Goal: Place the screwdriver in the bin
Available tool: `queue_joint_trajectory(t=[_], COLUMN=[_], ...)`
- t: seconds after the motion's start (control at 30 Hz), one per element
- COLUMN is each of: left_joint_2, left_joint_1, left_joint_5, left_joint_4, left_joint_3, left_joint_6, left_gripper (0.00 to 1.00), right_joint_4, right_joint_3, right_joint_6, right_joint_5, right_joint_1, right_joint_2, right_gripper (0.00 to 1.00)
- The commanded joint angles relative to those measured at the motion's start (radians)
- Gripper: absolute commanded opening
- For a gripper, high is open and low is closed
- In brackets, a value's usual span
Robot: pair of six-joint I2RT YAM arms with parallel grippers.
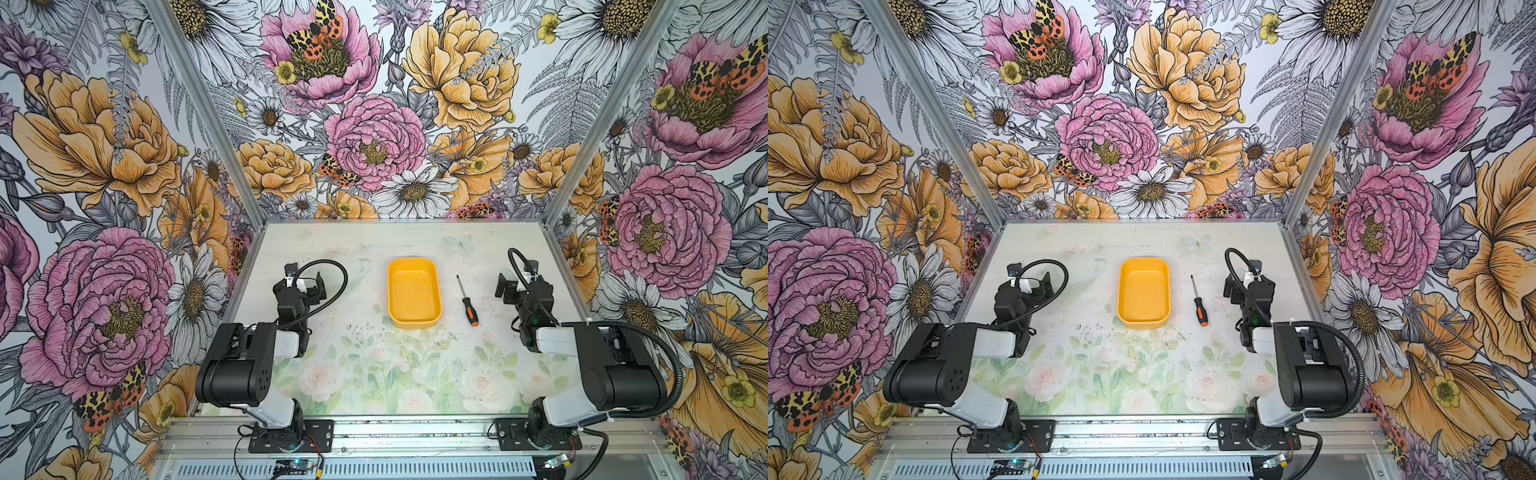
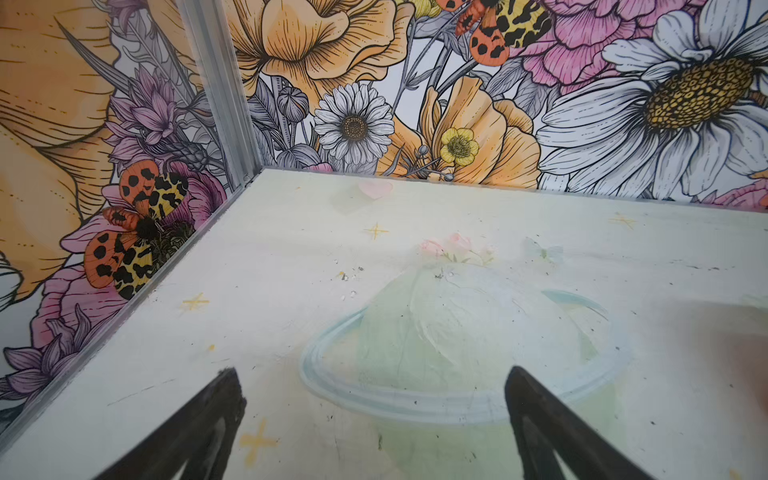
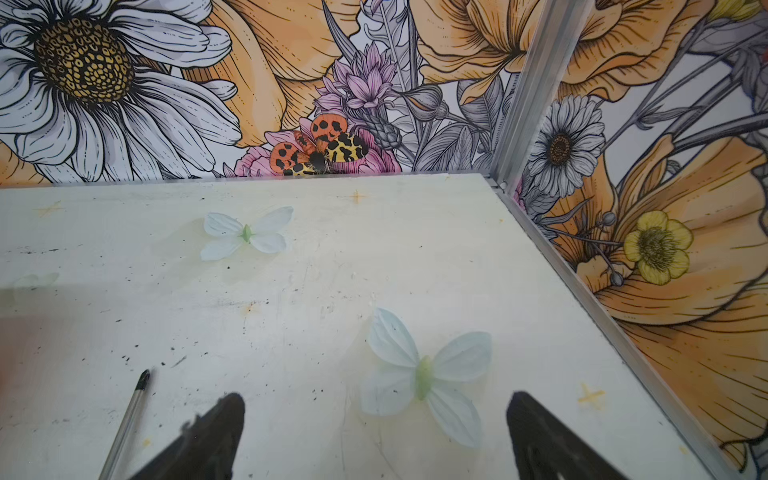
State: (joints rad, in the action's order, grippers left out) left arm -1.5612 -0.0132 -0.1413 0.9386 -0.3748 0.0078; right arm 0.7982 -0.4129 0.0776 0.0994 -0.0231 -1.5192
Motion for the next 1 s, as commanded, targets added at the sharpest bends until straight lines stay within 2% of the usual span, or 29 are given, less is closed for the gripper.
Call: queue_joint_trajectory(t=[0.0,0.23,0.33,0.4,0.43,0.53,0.9,0.97], left_joint_2=[0.01,0.009,0.009,0.009,0.008,0.009,0.008,0.01], left_joint_1=[-0.006,0.015,0.038,0.046,0.043,0.003,-0.004,0.002], left_joint_5=[-0.018,-0.002,0.123,0.149,0.133,-0.055,-0.06,-0.058], left_joint_4=[0.016,0.011,0.0,0.0,0.0,0.02,0.022,0.02], left_joint_3=[0.003,0.002,-0.004,-0.004,-0.004,0.005,0.006,0.005], left_joint_6=[0.013,-0.011,0.004,0.003,0.001,-0.012,-0.01,-0.011], left_gripper=[0.99,0.99,0.99,0.99,0.99,0.99,0.99,0.99], right_joint_4=[0.025,0.028,0.029,0.027,0.027,0.036,0.057,0.017], right_joint_3=[0.002,0.005,0.005,0.002,0.004,0.007,0.019,0.006], right_joint_6=[0.002,0.001,0.002,0.001,0.002,-0.002,0.005,0.008], right_joint_5=[-0.012,-0.011,-0.012,-0.013,-0.011,-0.007,0.012,0.024], right_joint_1=[0.003,0.004,0.003,0.002,0.003,0.005,0.006,0.006], right_joint_2=[-0.012,-0.01,-0.01,-0.012,-0.011,-0.012,-0.012,0.014], right_gripper=[0.99,0.99,1.0,0.99,1.0,1.0,0.97,0.96])
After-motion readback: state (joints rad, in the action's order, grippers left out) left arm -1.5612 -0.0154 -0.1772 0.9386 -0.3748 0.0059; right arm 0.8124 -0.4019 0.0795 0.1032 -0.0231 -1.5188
